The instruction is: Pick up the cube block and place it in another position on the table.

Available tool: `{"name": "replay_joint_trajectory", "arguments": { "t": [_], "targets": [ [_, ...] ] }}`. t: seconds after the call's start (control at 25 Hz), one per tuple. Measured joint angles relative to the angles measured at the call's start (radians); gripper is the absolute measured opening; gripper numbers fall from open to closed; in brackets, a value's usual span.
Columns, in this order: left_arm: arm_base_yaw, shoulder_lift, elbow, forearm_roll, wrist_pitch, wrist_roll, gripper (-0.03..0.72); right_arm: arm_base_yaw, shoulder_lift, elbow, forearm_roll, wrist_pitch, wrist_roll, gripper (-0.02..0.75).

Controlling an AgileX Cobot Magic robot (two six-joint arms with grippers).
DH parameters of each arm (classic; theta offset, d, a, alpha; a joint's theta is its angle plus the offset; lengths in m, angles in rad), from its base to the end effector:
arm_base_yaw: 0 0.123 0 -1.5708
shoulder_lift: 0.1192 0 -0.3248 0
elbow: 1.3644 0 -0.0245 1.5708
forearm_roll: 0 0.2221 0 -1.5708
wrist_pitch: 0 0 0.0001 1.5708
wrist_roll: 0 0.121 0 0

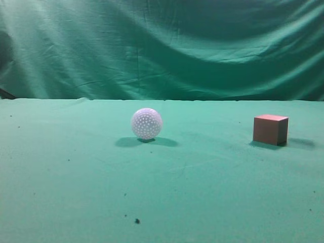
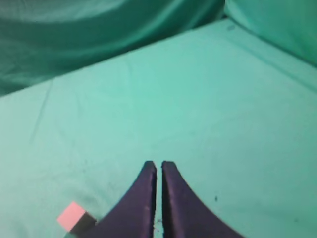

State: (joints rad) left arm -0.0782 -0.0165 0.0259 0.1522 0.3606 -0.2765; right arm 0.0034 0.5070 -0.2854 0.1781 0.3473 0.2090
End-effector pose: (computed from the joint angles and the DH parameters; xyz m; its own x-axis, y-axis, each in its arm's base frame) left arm 0.0130 0.0055 0.1646 -0.2756 -0.1122 -0.9547 -0.0102 0.9935 -0.1138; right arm 0.0675 0.0075 0.2524 -0.4476 0.3656 -0.8161 0.1158 0.9286 0.3526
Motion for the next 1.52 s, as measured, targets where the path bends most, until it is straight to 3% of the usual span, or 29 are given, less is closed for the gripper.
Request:
{"name": "replay_joint_trajectory", "arguments": {
  "t": [0.08, 0.24, 0.32, 0.36, 0.44, 0.48, 0.56, 0.84, 0.92, 1.12, 1.32, 1.48, 1.52],
  "targets": [
    [0.0, 0.0, 0.0, 0.0, 0.0, 0.0, 0.262, 0.036, 0.094, -0.031, 0.087, 0.049, -0.142, 0.0],
    [0.0, 0.0, 0.0, 0.0, 0.0, 0.0, 0.262, 0.147, 0.251, -0.159, 0.135, 0.198, -0.403, 0.0],
    [0.0, 0.0, 0.0, 0.0, 0.0, 0.0, 0.262, 0.183, 0.307, -0.191, 0.135, 0.24, -0.43, 0.0],
    [0.0, 0.0, 0.0, 0.0, 0.0, 0.0, 0.262, 0.257, 0.418, -0.263, 0.119, 0.303, -0.451, 0.0],
    [0.0, 0.0, 0.0, 0.0, 0.0, 0.0, 0.262, 0.319, 0.542, -0.325, 0.073, 0.347, -0.452, 0.0],
    [0.0, 0.0, 0.0, 0.0, 0.0, 0.0, 0.262, 0.319, 0.542, -0.325, 0.073, 0.347, -0.452, 0.0],
    [0.0, 0.0, 0.0, 0.0, 0.0, 0.0, 0.262, 0.379, 0.696, -0.427, 0.026, 0.384, -0.455, 0.047],
    [0.0, 0.0, 0.0, 0.0, 0.0, 0.0, 0.262, 0.391, 0.966, -0.617, 0.026, 0.425, -0.455, 0.587],
    [0.0, 0.0, 0.0, 0.0, 0.0, 0.0, 0.262, 0.391, 1.027, -0.643, 0.028, 0.418, -0.455, 0.652],
    [0.0, 0.0, 0.0, 0.0, 0.0, 0.0, 0.262, 0.391, 1.156, -0.689, 0.028, 0.392, -0.455, 0.645],
    [0.0, 0.0, 0.0, 0.0, 0.0, 0.0, 0.262, 0.391, 1.254, -0.727, 0.024, 0.36, -0.459, 0.486],
    [0.0, 0.0, 0.0, 0.0, 0.0, 0.0, 0.262, 0.391, 1.286, -0.76, 0.024, 0.366, -0.459, 0.232],
    [0.0, 0.0, 0.0, 0.0, 0.0, 0.0, 0.262, 0.391, 1.286, -0.769, 0.024, 0.376, -0.459, 0.214]
  ]
}}
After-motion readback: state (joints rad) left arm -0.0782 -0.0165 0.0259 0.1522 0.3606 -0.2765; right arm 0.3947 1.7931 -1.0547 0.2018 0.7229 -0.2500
